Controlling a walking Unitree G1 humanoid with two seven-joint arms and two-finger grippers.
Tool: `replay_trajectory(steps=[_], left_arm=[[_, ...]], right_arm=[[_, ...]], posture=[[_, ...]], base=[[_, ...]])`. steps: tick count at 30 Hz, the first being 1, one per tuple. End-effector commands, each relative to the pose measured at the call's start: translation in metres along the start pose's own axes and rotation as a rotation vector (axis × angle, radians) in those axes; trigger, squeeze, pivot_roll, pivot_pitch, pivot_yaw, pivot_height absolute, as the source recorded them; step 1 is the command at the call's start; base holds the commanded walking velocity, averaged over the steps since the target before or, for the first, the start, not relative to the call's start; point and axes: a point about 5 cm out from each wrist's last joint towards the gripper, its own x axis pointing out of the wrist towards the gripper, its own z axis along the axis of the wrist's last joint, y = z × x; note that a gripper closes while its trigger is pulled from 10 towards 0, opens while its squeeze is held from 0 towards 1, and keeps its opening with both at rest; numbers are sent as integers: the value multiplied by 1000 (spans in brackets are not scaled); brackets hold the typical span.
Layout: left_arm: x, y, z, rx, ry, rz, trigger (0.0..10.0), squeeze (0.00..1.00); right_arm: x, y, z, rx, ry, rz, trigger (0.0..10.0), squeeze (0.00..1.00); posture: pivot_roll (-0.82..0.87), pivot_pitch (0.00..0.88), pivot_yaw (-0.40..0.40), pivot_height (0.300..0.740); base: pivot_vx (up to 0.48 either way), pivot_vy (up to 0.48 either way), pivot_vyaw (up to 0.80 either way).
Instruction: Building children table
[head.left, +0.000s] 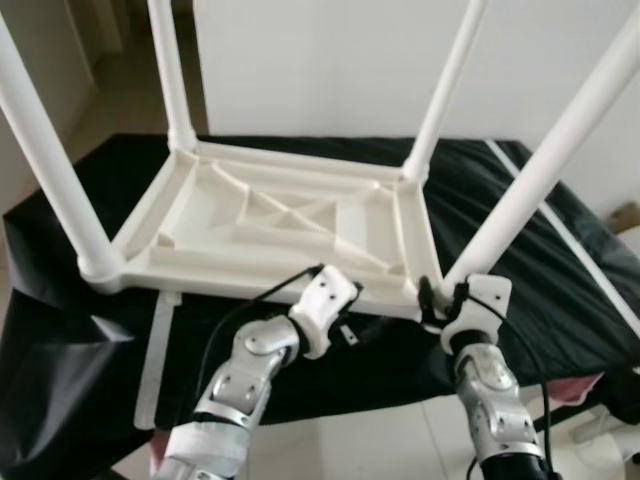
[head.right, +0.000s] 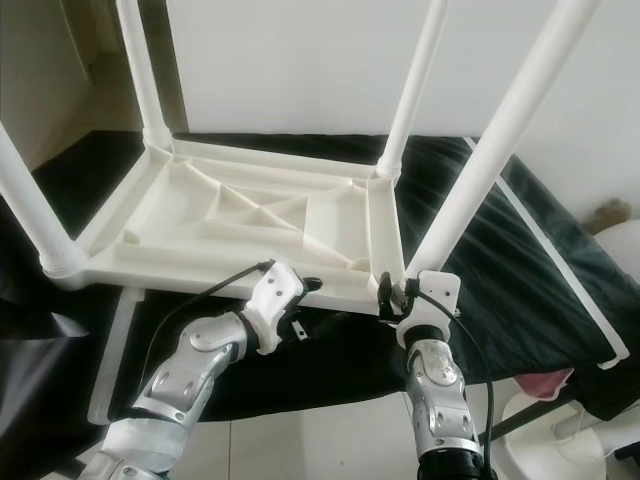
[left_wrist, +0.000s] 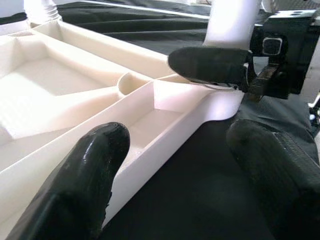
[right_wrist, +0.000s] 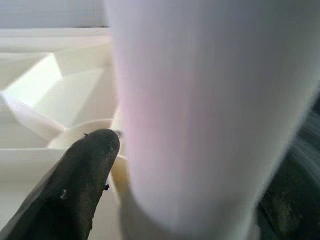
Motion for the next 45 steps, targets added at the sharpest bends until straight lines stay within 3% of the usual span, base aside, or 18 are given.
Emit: replay_trajectory(steps=[1,2,3,5,9,11,19,21,22,23,24,25,36,37,45], left_arm=[[3,2,3,23,0,25,10000,0],[3,2,3,23,0,25,10000,0],[2,-1,5,78,-13,14,10000,0],[2,-1,5,78,-13,14,10000,0],[-2,-6,4,126,-4,20,10000,0],[-2,-6,4,130,-6,23,10000,0],[-6,-16,10,16,-62,-148,10000,0],[-6,-17,10,10,-62,-160,10000,0],[-6,-18,10,30,-58,-174,10000,0],[-6,-19,10,46,-56,-181,10000,0],[-6,-20,10,55,-53,-189,10000,0],[-6,-19,12,73,-57,-180,10000,0],[-6,-11,15,94,-50,-144,10000,0],[-5,-11,15,100,-48,-145,10000,0],[-3,-10,16,122,-47,-140,10000,0]], right_arm=[[-1,-4,4,6,-8,24,10000,0],[-1,-4,4,6,-8,24,10000,0],[-1,-6,7,-11,-22,78,10000,0],[-1,-6,7,-11,-22,78,10000,0],[-1,-18,19,-126,-35,323,10000,0],[-1,-19,20,-137,-32,349,10000,0],[6,-20,20,-166,19,535,10000,0],[7,-20,20,-169,22,546,10000,0],[10,-21,18,-186,33,559,9294,0],[11,-22,16,-197,40,566,9294,0],[12,-24,14,-204,47,572,3373,0],[11,-27,11,-209,56,570,0,0],[1,-32,0,-171,66,543,0,0],[1,-32,0,-161,62,526,10000,0],[-2,-27,-1,-124,42,384,10000,0]], posture=[[86,0,-73,740],[86,0,-73,740],[85,0,-72,740],[85,0,-72,740],[79,0,-65,740],[79,0,-65,740],[79,0,-72,740],[79,0,-72,740],[81,0,-71,740],[82,0,-70,740],[82,0,-70,740],[84,0,-69,740],[69,0,-49,740],[61,0,-44,740],[50,0,-34,740]], base=[[0,0,0],[0,0,0],[0,0,0],[0,0,0],[0,0,0],[0,0,0],[0,0,0],[0,0,0],[0,0,0],[0,0,0],[0,0,0],[0,0,0],[0,0,0],[0,0,0],[0,0,0]])
